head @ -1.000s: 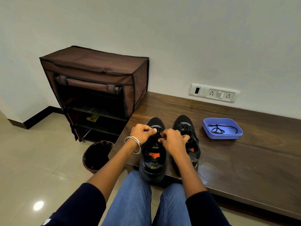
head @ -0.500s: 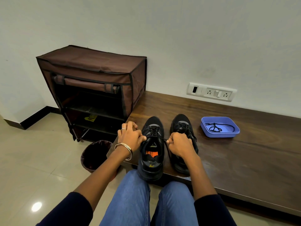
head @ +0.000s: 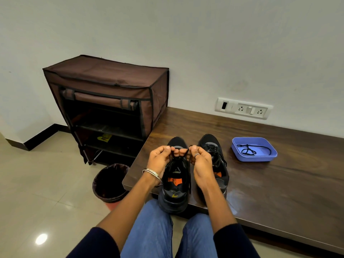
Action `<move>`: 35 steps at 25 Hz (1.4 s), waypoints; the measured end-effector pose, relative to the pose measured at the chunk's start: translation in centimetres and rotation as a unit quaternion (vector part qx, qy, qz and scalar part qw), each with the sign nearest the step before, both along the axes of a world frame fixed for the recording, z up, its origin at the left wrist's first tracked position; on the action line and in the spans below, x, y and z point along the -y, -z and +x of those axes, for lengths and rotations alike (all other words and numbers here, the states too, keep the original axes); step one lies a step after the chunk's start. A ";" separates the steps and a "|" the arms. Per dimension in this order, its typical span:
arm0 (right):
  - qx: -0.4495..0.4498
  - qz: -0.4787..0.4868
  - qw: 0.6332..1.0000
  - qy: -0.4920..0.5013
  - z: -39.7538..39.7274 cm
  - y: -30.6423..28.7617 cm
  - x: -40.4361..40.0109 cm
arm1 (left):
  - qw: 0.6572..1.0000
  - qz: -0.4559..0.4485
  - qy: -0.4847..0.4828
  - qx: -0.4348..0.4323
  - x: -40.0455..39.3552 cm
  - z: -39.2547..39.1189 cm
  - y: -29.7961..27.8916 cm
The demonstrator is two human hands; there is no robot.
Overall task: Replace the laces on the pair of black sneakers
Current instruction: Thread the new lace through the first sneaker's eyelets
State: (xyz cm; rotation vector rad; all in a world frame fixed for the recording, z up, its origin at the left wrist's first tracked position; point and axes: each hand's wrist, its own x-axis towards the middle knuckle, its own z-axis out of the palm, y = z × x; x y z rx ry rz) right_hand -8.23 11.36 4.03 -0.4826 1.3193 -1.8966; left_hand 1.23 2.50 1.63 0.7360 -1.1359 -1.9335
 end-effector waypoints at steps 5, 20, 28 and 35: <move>0.040 0.057 0.994 0.087 0.3 1.5 2.3 | 0.998 0.000 -0.045 0.038 0.2 -1.6 0.4; 0.055 -0.019 0.998 0.024 0.2 2.3 2.4 | 0.982 -0.139 -0.041 0.122 0.5 -1.5 0.4; 0.090 -0.005 0.987 0.134 -0.1 3.3 2.8 | 0.984 -0.093 -0.102 0.111 0.5 -1.1 1.2; 0.025 0.025 0.990 0.135 0.3 3.5 3.0 | 0.972 -0.173 -0.029 0.156 0.8 -1.2 1.3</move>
